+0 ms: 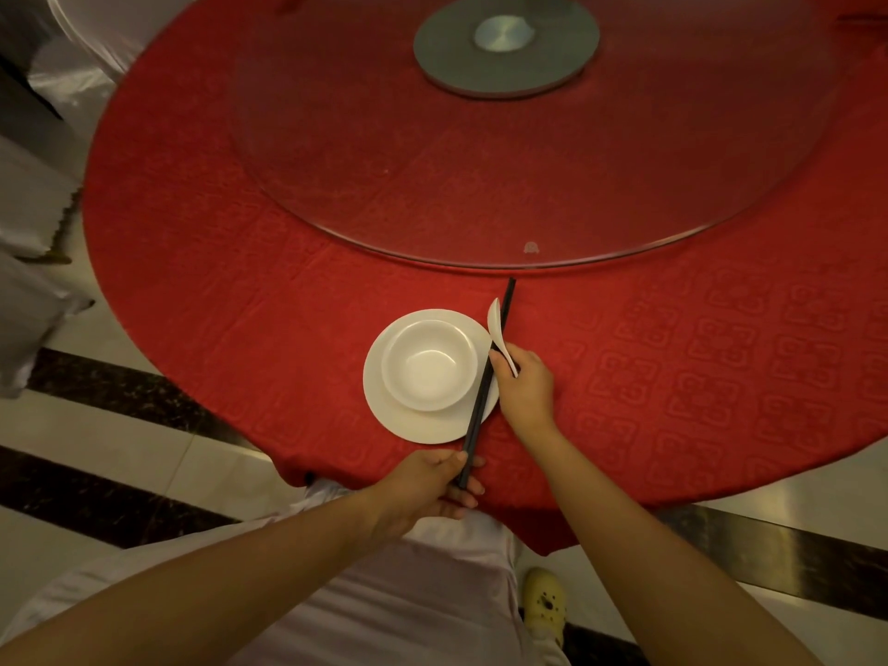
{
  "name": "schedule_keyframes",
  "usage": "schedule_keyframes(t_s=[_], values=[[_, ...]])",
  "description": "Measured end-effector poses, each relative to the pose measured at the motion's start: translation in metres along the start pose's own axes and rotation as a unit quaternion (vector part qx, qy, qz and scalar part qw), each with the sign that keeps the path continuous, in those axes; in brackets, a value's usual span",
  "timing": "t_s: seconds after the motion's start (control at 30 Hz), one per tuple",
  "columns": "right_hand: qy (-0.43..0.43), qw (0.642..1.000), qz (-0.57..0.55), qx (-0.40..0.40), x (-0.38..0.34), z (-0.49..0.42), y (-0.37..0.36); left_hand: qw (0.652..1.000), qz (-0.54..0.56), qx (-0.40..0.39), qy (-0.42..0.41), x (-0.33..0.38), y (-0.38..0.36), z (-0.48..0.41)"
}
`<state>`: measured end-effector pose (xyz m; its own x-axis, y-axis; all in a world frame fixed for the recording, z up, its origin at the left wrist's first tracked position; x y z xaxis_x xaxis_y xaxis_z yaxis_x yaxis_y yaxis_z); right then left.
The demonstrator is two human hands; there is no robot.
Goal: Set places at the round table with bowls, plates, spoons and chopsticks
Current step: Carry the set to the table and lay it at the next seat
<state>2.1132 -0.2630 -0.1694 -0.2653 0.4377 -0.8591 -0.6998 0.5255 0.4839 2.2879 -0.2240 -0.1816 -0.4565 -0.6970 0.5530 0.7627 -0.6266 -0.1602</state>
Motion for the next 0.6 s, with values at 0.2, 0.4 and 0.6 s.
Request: schedule_keyframes(t_s=[0.2, 0.4, 0.6], values=[[0.006, 1.000, 0.004, 0.000, -0.0013, -0.0001, 0.0010, 1.000, 0.001, -0.004, 0.009, -0.0005, 0.0008, -0.0001], [0.003, 1.000, -0.001, 0.006, -0.0013, -0.0005, 0.0022, 1.000, 0.001, -0.003, 0.016, -0.0031, 0.0017, 0.0003], [0.002, 1.000, -0.011, 0.017, -0.0015, 0.0010, 0.0049, 1.000, 0.004, 0.001, 0.016, -0.0033, 0.0023, 0.0013]])
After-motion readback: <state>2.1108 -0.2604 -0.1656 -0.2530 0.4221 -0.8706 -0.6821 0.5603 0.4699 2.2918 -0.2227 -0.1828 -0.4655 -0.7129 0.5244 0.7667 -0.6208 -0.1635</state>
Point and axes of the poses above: each hand's wrist, its own z-axis away from the middle knuckle, its own y-axis out of the back of the hand, x = y × z, the point moved 9 cm from there along -z, towards the middle knuckle, and after that the axes turned 4 degrees about z, right-handed, at the moved point
